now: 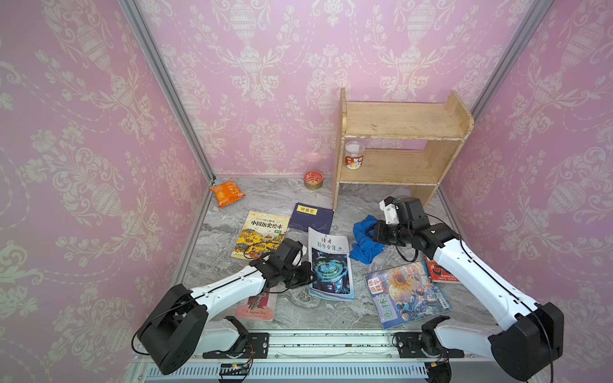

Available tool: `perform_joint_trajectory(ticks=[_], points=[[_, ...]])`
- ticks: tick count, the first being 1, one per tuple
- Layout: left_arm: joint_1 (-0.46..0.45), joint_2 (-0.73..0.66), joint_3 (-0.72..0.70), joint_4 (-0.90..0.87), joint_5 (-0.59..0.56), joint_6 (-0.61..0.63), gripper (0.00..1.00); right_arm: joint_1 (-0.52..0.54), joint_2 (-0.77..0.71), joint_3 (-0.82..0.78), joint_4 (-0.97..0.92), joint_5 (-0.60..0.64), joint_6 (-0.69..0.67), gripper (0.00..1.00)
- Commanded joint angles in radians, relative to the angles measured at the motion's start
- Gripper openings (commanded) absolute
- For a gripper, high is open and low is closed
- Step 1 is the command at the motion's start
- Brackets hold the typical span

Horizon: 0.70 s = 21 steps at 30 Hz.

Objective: Wipe the cover of the book
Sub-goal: Pick up the book from the center of the board, then place the book at the center of the board.

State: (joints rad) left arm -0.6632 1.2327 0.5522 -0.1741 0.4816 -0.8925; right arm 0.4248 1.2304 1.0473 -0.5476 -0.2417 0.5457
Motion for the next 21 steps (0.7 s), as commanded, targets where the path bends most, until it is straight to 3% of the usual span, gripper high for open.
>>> perform_joint_trajectory(ticks=[1, 4, 6, 8, 10, 12, 16, 21], points=[[-0.003, -0.081, -0.044, -0.015, 0.033, -0.024, 0.05, 0.104, 0.042, 0.001, 0.032, 0.105, 0.006, 0.0], [-0.002, -0.114, -0.084, -0.017, 0.04, -0.041, 0.09, 0.182, 0.14, 0.02, 0.049, 0.133, 0.025, 0.0], [-0.002, -0.116, -0.093, -0.026, 0.042, -0.04, 0.18, 0.225, 0.203, 0.029, 0.068, 0.148, 0.033, 0.0], [-0.001, -0.116, -0.084, -0.048, 0.038, -0.03, 0.33, 0.258, 0.262, 0.039, 0.084, 0.16, 0.046, 0.0], [0.0, -0.118, -0.05, -0.105, 0.018, 0.008, 0.59, 0.274, 0.321, 0.05, 0.093, 0.166, 0.068, 0.0], [0.006, -0.118, 0.006, -0.183, -0.015, 0.069, 0.75, 0.283, 0.375, 0.065, 0.091, 0.165, 0.088, 0.0], [0.069, -0.081, 0.163, -0.329, -0.038, 0.212, 0.98, 0.313, 0.472, 0.095, 0.082, 0.188, 0.074, 0.0], [0.188, 0.048, 0.377, -0.425, -0.029, 0.355, 0.99, 0.329, 0.598, 0.118, 0.066, 0.179, 0.092, 0.0]])
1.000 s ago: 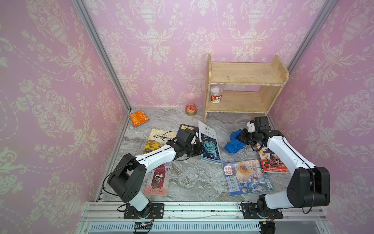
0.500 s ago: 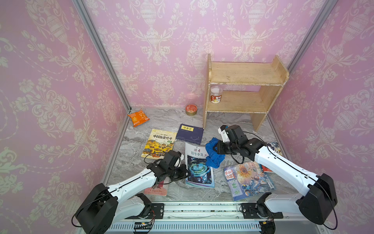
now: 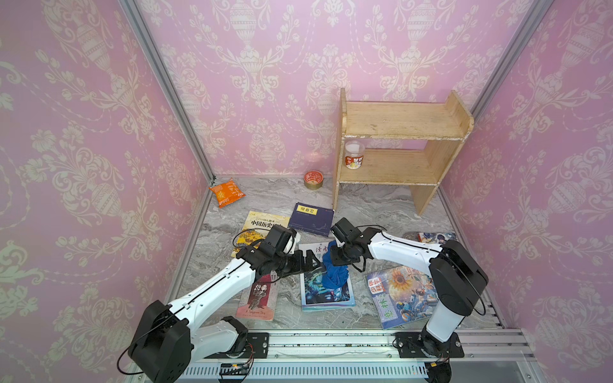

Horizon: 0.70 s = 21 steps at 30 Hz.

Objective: Wipe the cover of the book
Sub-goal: Place the book at the center of the board, then wipe the dirt from the cover of the book.

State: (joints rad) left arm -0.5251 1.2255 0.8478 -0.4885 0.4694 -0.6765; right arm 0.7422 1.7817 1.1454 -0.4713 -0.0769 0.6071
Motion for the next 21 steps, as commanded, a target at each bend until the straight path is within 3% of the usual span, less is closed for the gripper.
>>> perform_joint_trajectory(ticks=[1, 5, 8, 15, 18, 21], points=[[0.072, 0.083, 0.12, -0.122, -0.018, 0.163, 0.99, 0.023, 0.071, 0.067, -0.012, 0.005, 0.036, 0.0], [0.137, 0.173, 0.262, -0.123, -0.048, 0.239, 0.99, 0.082, 0.174, 0.154, -0.053, 0.008, 0.044, 0.0], [0.158, 0.231, 0.322, -0.089, -0.132, 0.316, 0.99, 0.08, 0.222, 0.162, -0.059, -0.003, 0.077, 0.0], [0.184, 0.282, 0.278, -0.036, -0.426, 0.421, 0.99, -0.014, 0.068, -0.014, -0.051, 0.106, 0.132, 0.0], [0.21, 0.271, 0.262, -0.024, -0.404, 0.381, 0.99, -0.037, 0.032, -0.045, -0.042, 0.147, 0.15, 0.0], [0.214, 0.249, 0.246, 0.009, -0.405, 0.366, 0.99, -0.022, 0.087, 0.002, -0.009, 0.103, 0.168, 0.0]])
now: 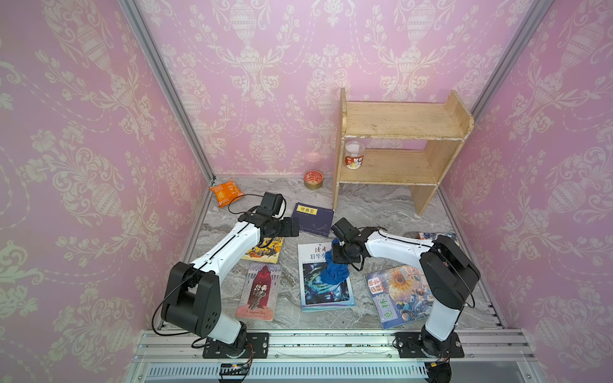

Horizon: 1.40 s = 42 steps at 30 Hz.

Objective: Wipe the cover of the book
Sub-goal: Wipe the dirt from the cover of the book.

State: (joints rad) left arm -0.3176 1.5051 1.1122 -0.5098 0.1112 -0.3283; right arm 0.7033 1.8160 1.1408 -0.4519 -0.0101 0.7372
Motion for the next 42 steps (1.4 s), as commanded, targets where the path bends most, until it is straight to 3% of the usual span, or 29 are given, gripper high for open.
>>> perform_joint_trajectory(ticks=[1, 5, 8, 16, 21, 30, 33, 39, 42], points=[[0.011, -0.032, -0.022, 0.036, -0.04, 0.014, 0.99, 0.036, 0.088, 0.045, -0.022, 0.024, 0.043, 0.0], [0.028, -0.013, -0.02, 0.031, -0.012, 0.002, 0.99, 0.115, 0.244, 0.252, -0.048, -0.017, 0.049, 0.0], [0.036, -0.006, -0.018, 0.033, 0.005, -0.005, 0.99, 0.126, 0.295, 0.304, -0.032, -0.06, 0.073, 0.0], [0.049, -0.009, -0.023, 0.042, 0.036, -0.022, 0.99, -0.015, 0.137, 0.09, -0.02, -0.019, 0.083, 0.0], [0.054, 0.004, -0.018, 0.047, 0.07, -0.035, 0.99, -0.024, 0.133, 0.087, -0.044, -0.006, 0.072, 0.0], [0.057, -0.003, -0.027, 0.053, 0.055, -0.025, 0.99, 0.099, 0.357, 0.379, -0.039, -0.102, 0.119, 0.0], [0.057, 0.003, -0.028, 0.056, 0.066, -0.029, 0.99, 0.085, 0.338, 0.346, -0.032, -0.101, 0.111, 0.0], [0.059, 0.012, -0.026, 0.062, 0.09, -0.04, 0.99, -0.027, 0.175, 0.098, 0.015, -0.069, 0.117, 0.0], [0.058, 0.011, -0.027, 0.068, 0.099, -0.044, 0.99, -0.035, 0.155, 0.085, -0.012, -0.052, 0.098, 0.0]])
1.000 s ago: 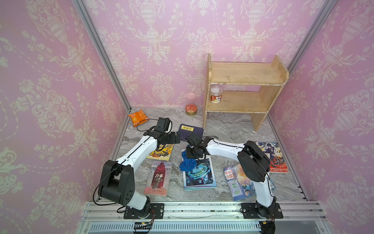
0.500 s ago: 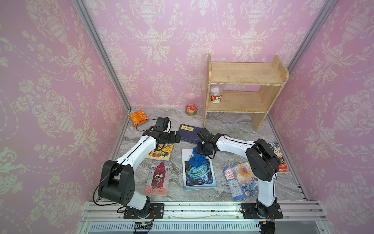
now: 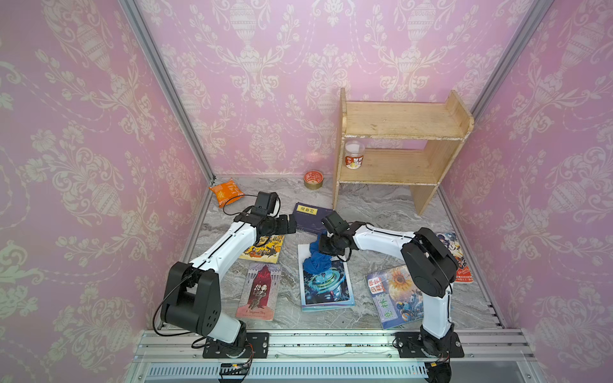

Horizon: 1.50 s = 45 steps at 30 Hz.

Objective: Wipe the cover of the book
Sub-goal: Wipe the dirt from the cover of the book.

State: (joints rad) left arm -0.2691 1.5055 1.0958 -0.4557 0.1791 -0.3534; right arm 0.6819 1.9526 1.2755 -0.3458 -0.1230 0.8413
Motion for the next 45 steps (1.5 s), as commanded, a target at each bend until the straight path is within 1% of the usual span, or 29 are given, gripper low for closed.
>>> perform_joint_trajectory(ticks=[1, 4, 8, 11, 14, 16, 21, 22, 25, 28, 29, 33, 35, 38, 41, 45], points=[[0.01, 0.011, -0.009, 0.014, 0.031, -0.02, 0.99, -0.008, 0.026, -0.038, -0.121, 0.055, -0.006, 0.0], [0.011, 0.016, -0.011, 0.017, 0.035, -0.021, 0.99, 0.036, 0.086, 0.049, -0.13, 0.042, 0.0, 0.0], [0.012, 0.019, -0.016, 0.02, 0.033, -0.019, 0.99, 0.098, 0.206, 0.236, -0.164, 0.009, 0.002, 0.0], [0.011, 0.019, -0.017, 0.02, 0.031, -0.018, 0.99, 0.105, 0.247, 0.285, -0.16, -0.023, 0.014, 0.0], [0.012, 0.02, -0.019, 0.023, 0.032, -0.02, 0.99, 0.088, 0.222, 0.24, -0.16, -0.018, 0.005, 0.0], [0.013, 0.024, -0.014, 0.02, 0.039, -0.022, 1.0, 0.06, 0.165, 0.158, -0.137, -0.008, 0.007, 0.0], [0.013, 0.015, -0.013, 0.025, 0.048, -0.026, 0.99, -0.061, -0.015, -0.128, -0.077, 0.039, 0.021, 0.0], [0.013, 0.016, -0.014, 0.027, 0.052, -0.027, 0.99, -0.075, -0.036, -0.156, -0.08, 0.048, 0.016, 0.0], [0.015, 0.014, -0.015, 0.033, 0.065, -0.032, 0.99, -0.074, -0.041, -0.161, -0.103, 0.066, 0.001, 0.0], [0.015, 0.013, -0.015, 0.031, 0.062, -0.03, 0.99, -0.024, 0.011, -0.11, -0.101, 0.055, 0.011, 0.0], [0.015, 0.013, -0.017, 0.031, 0.059, -0.027, 0.99, 0.004, 0.039, -0.042, -0.108, 0.053, 0.01, 0.0], [0.014, 0.012, -0.018, 0.029, 0.052, -0.022, 0.99, 0.091, 0.153, 0.121, -0.141, 0.028, 0.008, 0.0], [0.015, 0.014, -0.019, 0.027, 0.049, -0.021, 0.99, 0.092, 0.167, 0.14, -0.142, 0.022, 0.017, 0.0], [0.015, 0.012, -0.02, 0.026, 0.049, -0.021, 0.99, 0.053, 0.136, 0.085, -0.129, 0.032, 0.018, 0.0], [0.015, 0.008, -0.019, 0.028, 0.052, -0.021, 0.99, -0.024, 0.063, -0.027, -0.116, 0.049, 0.018, 0.0], [0.015, 0.007, -0.019, 0.034, 0.072, -0.027, 0.99, -0.112, -0.031, -0.163, -0.133, 0.107, 0.027, 0.0]])
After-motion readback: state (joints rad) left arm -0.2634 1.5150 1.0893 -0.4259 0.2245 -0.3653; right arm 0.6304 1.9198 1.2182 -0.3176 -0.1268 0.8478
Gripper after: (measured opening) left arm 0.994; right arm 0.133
